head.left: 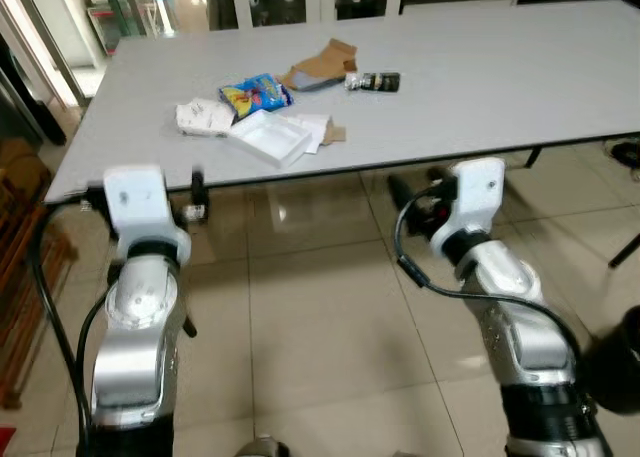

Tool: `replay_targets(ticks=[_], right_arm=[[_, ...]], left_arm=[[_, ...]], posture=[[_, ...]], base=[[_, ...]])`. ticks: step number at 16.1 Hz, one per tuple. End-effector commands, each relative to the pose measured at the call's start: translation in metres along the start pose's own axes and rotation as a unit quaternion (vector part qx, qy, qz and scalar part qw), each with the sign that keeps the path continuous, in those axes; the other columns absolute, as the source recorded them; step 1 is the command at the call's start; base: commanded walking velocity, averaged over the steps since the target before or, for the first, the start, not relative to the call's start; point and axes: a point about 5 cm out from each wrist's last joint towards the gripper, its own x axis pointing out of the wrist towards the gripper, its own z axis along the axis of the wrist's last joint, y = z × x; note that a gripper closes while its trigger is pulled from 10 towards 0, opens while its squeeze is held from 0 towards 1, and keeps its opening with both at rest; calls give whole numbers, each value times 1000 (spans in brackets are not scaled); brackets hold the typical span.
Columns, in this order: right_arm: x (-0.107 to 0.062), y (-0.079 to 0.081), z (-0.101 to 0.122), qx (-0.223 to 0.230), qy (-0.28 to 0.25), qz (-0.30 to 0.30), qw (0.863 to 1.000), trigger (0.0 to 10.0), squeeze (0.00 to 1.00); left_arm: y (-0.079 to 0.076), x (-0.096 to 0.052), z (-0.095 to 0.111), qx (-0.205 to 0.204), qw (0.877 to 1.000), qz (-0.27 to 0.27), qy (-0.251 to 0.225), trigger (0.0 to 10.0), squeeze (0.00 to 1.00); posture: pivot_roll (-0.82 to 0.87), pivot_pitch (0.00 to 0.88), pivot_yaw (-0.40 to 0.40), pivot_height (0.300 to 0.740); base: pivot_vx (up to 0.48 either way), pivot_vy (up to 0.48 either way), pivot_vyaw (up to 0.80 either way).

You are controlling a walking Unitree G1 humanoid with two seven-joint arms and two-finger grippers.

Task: Picking trash to rubbish bin

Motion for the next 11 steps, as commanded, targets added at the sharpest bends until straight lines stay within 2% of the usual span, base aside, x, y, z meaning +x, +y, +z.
replay_targets(ticks=[1,4,6,9,11], right_arm=[[6,8,4,-2,-9,19,1000,10000,0],[7,9,3,-1,-7,21,1000,10000,0],[7,9,2,1,-3,20,1000,10000,0],[6,10,1,2,-1,21,1000,10000,0],[6,10,1,0,-2,23,1000,10000,0]], left_arm=[[5,1,-7,-2,1000,13,14,10000,0],[0,-2,-10,-21,1000,5,20,10000,0],[0,-4,-13,-39,999,2,25,10000,0],[-1,-2,-9,-43,999,-9,13,10000,0],[2,1,-5,-48,999,-6,7,10000,0]], posture=[[-88,112,31,740],[-88,114,27,740],[-90,114,25,740],[-92,114,22,740],[-93,114,22,740]], base=[[0,0,800],[0,0,771],[0,0,0],[0,0,0],[435,0,0]])
